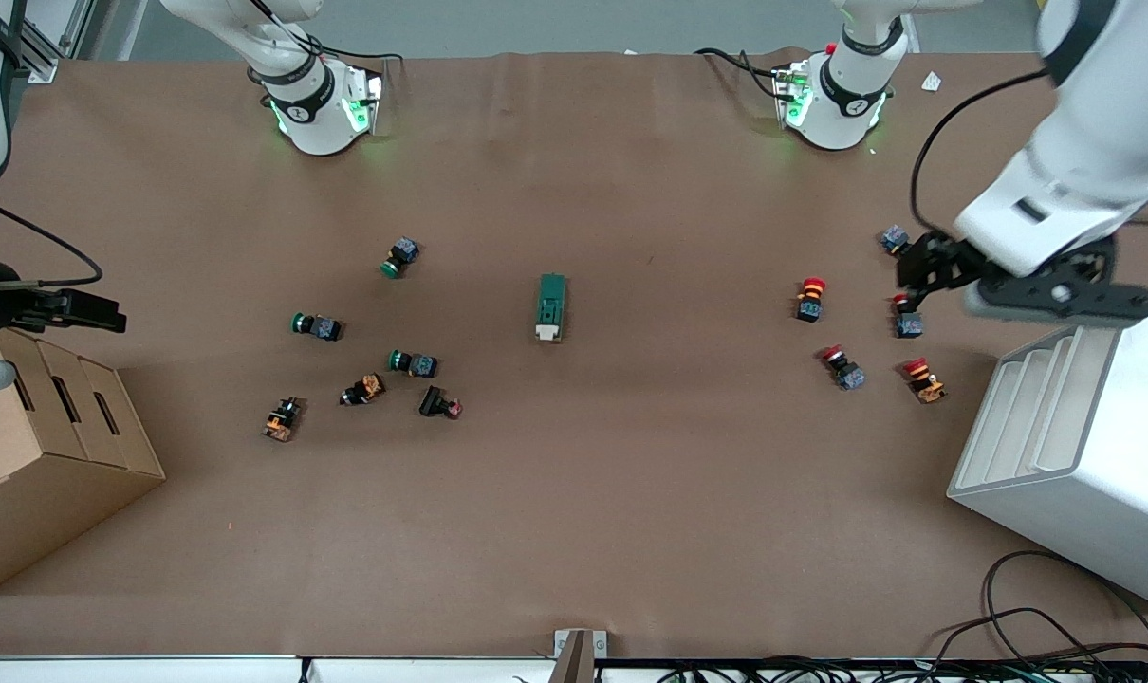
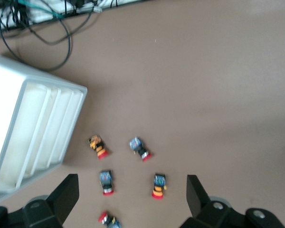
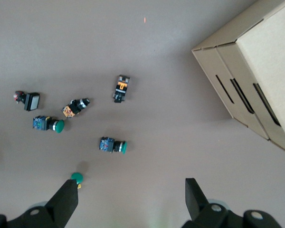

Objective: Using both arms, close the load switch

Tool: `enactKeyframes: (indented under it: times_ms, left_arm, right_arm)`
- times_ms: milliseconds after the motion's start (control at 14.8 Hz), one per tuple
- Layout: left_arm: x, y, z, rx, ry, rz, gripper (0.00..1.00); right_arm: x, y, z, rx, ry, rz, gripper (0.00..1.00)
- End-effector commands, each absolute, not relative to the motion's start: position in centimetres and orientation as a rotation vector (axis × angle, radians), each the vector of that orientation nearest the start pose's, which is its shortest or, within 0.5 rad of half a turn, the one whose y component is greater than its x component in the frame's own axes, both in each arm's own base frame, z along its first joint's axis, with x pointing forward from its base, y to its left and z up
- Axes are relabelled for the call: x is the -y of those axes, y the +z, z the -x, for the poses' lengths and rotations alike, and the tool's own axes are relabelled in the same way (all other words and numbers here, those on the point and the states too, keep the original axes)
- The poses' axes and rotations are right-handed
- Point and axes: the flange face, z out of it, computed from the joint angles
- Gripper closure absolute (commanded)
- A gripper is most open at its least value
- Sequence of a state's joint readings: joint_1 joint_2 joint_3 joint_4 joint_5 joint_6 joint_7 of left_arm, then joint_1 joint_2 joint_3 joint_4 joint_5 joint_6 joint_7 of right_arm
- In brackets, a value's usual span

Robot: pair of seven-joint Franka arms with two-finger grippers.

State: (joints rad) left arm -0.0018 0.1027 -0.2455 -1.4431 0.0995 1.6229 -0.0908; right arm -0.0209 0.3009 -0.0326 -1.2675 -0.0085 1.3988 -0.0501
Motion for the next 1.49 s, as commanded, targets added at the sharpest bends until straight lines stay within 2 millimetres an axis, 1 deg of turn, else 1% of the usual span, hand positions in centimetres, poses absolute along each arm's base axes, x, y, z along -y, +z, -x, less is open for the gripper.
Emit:
enactKeyframes:
  times_ms: [0,68,135,203,271,339,406,542,609,677,812,948,1016,1219,1354,1422]
  left_arm:
    - [10.4,63.7,-53.3,-0.198,-0.088,3.095,0.0]
    - [9.8,63.7,-51.8,-0.172,-0.063,3.113,0.0]
    - [9.6,63.7,-50.5,-0.152,-0.048,3.135,0.0]
    - [9.0,63.7,-49.5,-0.136,-0.045,3.14,0.0]
    - [8.7,63.6,-48.7,-0.13,-0.04,3.139,0.0]
    - [9.0,63.7,-48.1,-0.13,-0.042,3.139,0.0]
    - [8.9,63.7,-48.1,-0.122,-0.04,3.137,0.0]
    - [8.4,64.1,-48.5,-0.102,-0.052,3.14,0.0]
    - [8.4,64.7,-48.9,-0.105,-0.068,3.144,0.0]
    - [8.5,64.6,-49.7,-0.109,-0.028,3.147,0.0]
    - [8.5,65.1,-50.8,-0.11,0.028,3.15,0.0]
    - [8.5,64.5,-51.9,-0.104,0.052,3.152,0.0]
    - [8.5,64.2,-52.1,-0.103,0.062,3.152,0.0]
    - [8.5,64.1,-52.2,-0.103,0.067,3.152,0.0]
    - [8.5,64.1,-52.2,-0.101,0.067,3.152,0.0]
    - [8.4,64.1,-52.2,-0.103,0.066,3.151,0.0]
  right_arm:
    - [2.8,59.7,-60.6,-0.004,0.264,3.139,0.0]
    - [2.9,60.1,-60.2,-0.004,0.256,3.138,0.0]
    - [2.8,60.4,-59.6,-0.001,0.258,3.136,0.0]
    - [2.7,60.5,-59.0,0.0,0.255,3.131,0.0]
    - [2.7,60.7,-58.4,-0.001,0.249,3.122,0.0]
    - [2.6,60.8,-57.8,-0.001,0.251,3.12,0.0]
    - [2.6,61.0,-57.4,-0.001,0.244,3.119,0.0]
    - [2.6,61.2,-56.9,-0.011,0.24,3.108,0.0]
    - [2.6,61.5,-56.5,-0.013,0.232,3.104,0.0]
    - [2.5,61.8,-56.2,-0.008,0.23,3.105,0.0]
    - [2.0,62.1,-54.7,0.003,0.192,3.107,0.0]
    - [2.2,61.9,-53.0,-0.003,0.156,3.107,0.0]
    - [2.0,62.0,-52.1,0.004,0.137,3.106,0.0]
    - [2.4,62.7,-51.5,0.003,0.122,3.104,0.0]
    - [2.6,63.5,-51.2,0.005,0.105,3.107,0.0]
    - [2.4,64.4,-50.6,0.01,0.08,3.109,0.0]
